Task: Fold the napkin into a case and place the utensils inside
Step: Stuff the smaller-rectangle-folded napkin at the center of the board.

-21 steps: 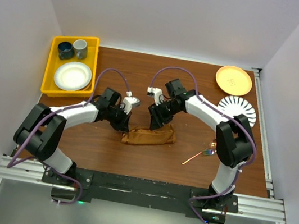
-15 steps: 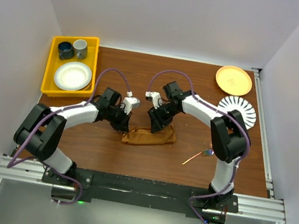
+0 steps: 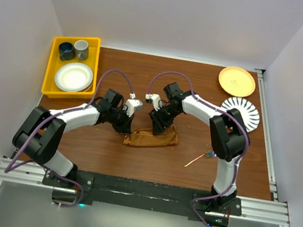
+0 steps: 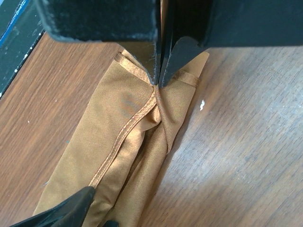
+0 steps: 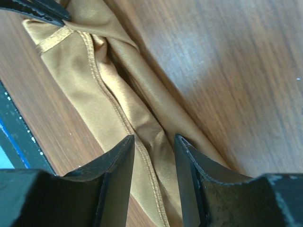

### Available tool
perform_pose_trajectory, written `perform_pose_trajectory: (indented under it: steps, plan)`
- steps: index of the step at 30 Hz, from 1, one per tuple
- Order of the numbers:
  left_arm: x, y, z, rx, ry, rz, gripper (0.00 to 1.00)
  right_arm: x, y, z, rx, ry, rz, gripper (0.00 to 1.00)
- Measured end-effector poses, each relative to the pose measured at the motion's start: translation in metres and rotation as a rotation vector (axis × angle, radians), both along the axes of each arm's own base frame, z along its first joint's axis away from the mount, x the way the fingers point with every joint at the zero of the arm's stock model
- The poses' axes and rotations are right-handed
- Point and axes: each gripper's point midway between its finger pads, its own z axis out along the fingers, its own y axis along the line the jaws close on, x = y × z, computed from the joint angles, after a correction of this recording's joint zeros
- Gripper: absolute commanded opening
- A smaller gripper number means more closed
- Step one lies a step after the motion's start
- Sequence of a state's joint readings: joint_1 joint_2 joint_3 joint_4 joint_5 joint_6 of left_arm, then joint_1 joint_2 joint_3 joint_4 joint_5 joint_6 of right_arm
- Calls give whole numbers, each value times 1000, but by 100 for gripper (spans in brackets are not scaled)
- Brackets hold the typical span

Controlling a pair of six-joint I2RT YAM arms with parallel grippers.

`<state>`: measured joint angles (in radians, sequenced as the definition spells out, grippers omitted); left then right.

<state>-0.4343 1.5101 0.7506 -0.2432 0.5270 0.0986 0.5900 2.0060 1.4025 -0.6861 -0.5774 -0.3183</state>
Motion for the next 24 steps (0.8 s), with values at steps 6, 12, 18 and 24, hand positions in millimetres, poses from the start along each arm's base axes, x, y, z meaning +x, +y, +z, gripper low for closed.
perform_pose_trajectory:
  steps: [6,12,18,24]
  plan:
    - [-2,1,-1,9,-19,-20,8,-4,0,1,6,16,15,34]
    - [-4,-2,1,15,-53,-62,28,2,4,-1,7,14,12,27]
    - [-3,-4,13,7,-116,-95,38,0,4,-10,-6,42,1,25]
    - [4,-4,38,-5,-258,-161,43,-2,6,-8,-1,61,-15,26]
